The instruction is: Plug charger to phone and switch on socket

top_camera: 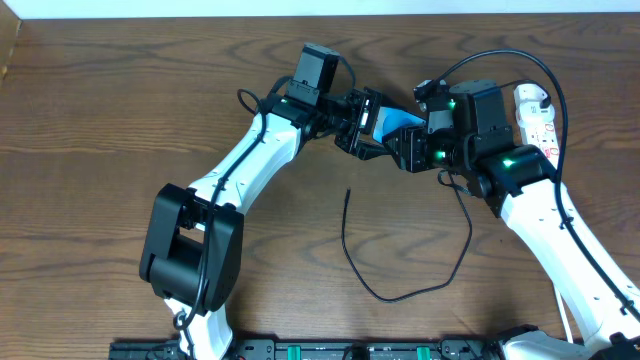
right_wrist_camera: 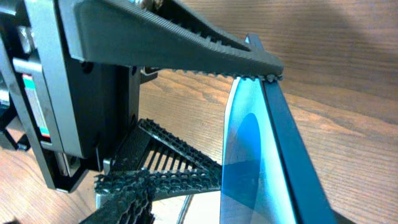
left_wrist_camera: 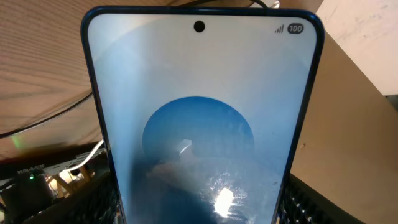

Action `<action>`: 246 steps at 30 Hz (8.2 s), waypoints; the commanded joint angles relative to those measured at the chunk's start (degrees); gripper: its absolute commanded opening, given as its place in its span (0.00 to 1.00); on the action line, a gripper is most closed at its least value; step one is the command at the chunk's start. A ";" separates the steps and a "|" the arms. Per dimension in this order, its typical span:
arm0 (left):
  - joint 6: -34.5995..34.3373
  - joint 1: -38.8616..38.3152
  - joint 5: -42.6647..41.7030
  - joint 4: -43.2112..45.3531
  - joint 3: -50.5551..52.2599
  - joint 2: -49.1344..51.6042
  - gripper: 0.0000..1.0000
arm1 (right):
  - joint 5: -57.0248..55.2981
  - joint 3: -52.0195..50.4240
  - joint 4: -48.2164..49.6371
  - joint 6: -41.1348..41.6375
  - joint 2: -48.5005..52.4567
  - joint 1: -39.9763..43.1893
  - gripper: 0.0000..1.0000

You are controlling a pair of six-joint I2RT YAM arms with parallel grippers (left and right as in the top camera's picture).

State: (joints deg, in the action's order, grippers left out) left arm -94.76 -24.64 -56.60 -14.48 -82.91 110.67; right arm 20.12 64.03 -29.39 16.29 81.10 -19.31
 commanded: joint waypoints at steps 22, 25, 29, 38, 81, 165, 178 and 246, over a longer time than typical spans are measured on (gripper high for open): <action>-0.74 -0.20 0.76 0.48 -0.37 -2.51 0.07 | -4.42 0.72 -2.19 2.82 0.31 -0.33 0.41; -0.74 -0.20 0.79 0.48 -0.37 -2.51 0.07 | -4.63 0.72 -2.38 2.80 0.31 -0.15 0.41; -0.74 -0.20 0.76 0.48 -0.35 -2.51 0.07 | -4.61 0.72 -2.34 2.80 0.31 -0.57 0.41; -0.74 -0.20 0.76 0.46 -0.35 -2.51 0.07 | -4.79 0.72 -2.34 2.97 0.31 -0.66 0.31; 3.02 1.97 -4.11 7.15 -0.35 -2.51 0.91 | -5.01 0.74 -1.05 34.21 0.28 10.71 0.01; -9.22 -2.45 20.24 10.51 -0.35 -2.51 0.08 | 21.44 0.74 9.05 82.71 0.28 10.32 0.01; -9.01 -2.43 20.22 10.54 -0.35 -2.51 0.07 | 21.40 0.74 9.33 81.09 0.28 10.32 0.57; 41.40 31.54 -31.47 10.51 0.20 -2.49 0.07 | -15.45 0.74 -5.05 46.58 19.37 -19.37 0.94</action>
State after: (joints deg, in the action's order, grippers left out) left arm -53.93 6.70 -85.65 -4.23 -82.85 109.82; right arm 6.20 64.03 -33.85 62.57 99.55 -38.50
